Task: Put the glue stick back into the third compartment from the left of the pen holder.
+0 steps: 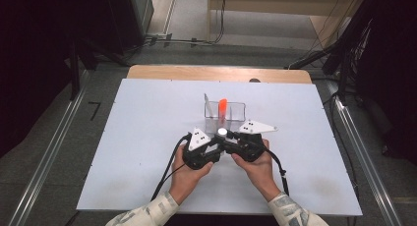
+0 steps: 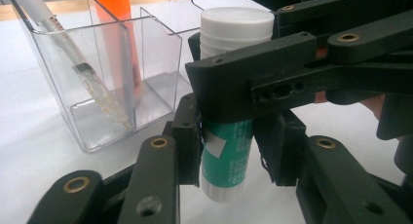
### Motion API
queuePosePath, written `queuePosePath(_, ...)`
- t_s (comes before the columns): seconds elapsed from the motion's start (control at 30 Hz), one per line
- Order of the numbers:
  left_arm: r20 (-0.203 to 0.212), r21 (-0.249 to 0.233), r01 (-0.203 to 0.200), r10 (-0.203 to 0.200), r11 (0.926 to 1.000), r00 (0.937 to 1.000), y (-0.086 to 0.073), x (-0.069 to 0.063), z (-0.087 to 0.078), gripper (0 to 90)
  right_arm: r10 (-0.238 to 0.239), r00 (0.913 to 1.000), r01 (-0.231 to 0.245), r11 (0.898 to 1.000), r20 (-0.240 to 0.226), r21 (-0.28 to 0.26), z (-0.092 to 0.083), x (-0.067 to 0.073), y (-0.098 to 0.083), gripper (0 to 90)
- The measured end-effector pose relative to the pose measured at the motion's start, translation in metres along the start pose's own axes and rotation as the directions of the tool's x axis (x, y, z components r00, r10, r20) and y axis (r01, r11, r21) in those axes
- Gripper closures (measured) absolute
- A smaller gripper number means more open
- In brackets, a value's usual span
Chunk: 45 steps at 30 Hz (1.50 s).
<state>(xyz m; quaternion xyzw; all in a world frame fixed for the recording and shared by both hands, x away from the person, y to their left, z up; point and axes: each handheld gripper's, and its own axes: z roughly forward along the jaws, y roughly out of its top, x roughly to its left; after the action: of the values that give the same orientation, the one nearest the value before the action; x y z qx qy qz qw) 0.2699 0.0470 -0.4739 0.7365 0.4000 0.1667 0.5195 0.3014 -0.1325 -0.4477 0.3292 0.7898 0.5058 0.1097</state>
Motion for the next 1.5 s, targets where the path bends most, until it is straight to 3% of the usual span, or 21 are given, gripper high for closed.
queuePosePath(0.33,-0.012,0.004,-0.004,0.004,1.0000,0.9999,-0.001,-0.002,0.000,45.0,0.007,0.9999,-0.007,1.000,0.015,-0.009,-0.003,-0.003,0.001,62.6)
queuePosePath(0.53,-0.012,0.015,-0.022,0.022,0.9997,0.9997,-0.002,-0.005,-0.002,38.9,0.018,0.9995,-0.018,1.000,0.024,-0.018,-0.005,-0.006,0.001,62.5)
queuePosePath(0.77,-0.033,0.028,-0.018,0.019,0.9994,0.9993,-0.006,0.001,-0.008,35.8,0.028,0.9991,-0.027,0.999,0.033,-0.024,-0.009,-0.010,0.002,62.5)
queuePosePath(1.07,-0.098,0.022,0.022,-0.020,0.9995,0.9950,-0.011,0.027,-0.026,35.2,0.036,0.9984,-0.034,0.999,0.044,-0.043,-0.015,-0.014,0.006,62.5)
queuePosePath(1.3,-0.156,0.013,0.061,-0.059,0.9980,0.9860,-0.013,0.047,-0.038,34.5,0.047,0.9972,-0.043,0.997,0.058,-0.062,-0.022,-0.020,0.012,62.6)
queuePosePath(1.5,-0.186,0.033,0.084,-0.077,0.9959,0.9795,-0.019,0.059,-0.043,32.8,0.051,0.9964,-0.047,0.996,0.068,-0.070,-0.025,-0.025,0.016,62.5)
